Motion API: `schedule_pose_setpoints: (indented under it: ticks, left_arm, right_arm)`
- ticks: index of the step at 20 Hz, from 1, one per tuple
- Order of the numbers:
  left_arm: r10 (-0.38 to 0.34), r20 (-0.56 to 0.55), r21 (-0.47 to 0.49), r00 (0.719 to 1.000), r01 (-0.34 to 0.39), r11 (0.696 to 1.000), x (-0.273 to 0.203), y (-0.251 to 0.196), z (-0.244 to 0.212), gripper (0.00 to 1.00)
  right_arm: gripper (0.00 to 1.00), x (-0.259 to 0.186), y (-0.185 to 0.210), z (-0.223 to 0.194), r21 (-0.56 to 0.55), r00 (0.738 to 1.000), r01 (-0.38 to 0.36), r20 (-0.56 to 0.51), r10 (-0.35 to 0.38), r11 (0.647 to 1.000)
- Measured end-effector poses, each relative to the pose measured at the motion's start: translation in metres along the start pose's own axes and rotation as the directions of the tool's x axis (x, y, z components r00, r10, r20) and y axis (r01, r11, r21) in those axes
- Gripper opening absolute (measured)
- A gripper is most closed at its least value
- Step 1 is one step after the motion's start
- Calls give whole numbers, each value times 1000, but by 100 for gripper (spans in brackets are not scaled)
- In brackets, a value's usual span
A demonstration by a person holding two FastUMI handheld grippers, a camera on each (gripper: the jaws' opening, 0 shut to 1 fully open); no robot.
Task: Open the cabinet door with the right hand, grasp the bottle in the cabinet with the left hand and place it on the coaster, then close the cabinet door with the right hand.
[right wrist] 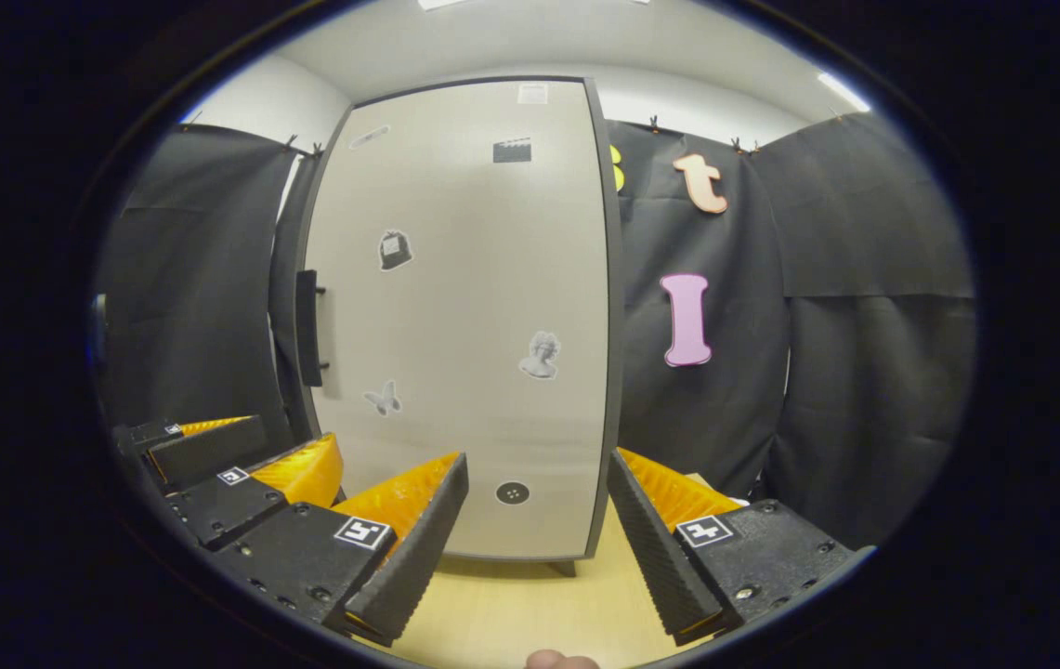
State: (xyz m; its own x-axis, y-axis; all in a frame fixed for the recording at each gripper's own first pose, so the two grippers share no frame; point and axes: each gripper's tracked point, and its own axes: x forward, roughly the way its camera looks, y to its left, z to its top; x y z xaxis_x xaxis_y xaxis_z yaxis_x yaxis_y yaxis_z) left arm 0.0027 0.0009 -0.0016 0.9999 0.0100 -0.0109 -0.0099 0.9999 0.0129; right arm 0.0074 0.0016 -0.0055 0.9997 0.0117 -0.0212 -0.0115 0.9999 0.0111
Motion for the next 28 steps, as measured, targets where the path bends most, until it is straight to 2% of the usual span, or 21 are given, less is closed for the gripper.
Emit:
schedule_pose_setpoints:
  ticks: [5,9,16,22,28]
  left_arm:
    - [17,5,3,1000,-17,1000,0,9,0,94]
    - [64,7,4,998,-64,998,-2,30,0,94]
    - [118,-7,12,993,-118,993,-9,61,-4,94]
    - [138,-32,18,990,-138,990,-23,86,-11,94]
    - [200,-55,25,978,-199,980,-46,124,-17,94]
  right_arm:
    - [97,6,4,0,-8,1000,-9,-4,9,1000]
    - [97,17,4,6,0,1000,-11,5,11,1000]
    - [97,46,33,15,-21,997,-76,13,76,997]
    - [97,69,85,25,-52,982,-182,31,184,982]
    - [95,88,153,46,-113,946,-304,81,314,946]
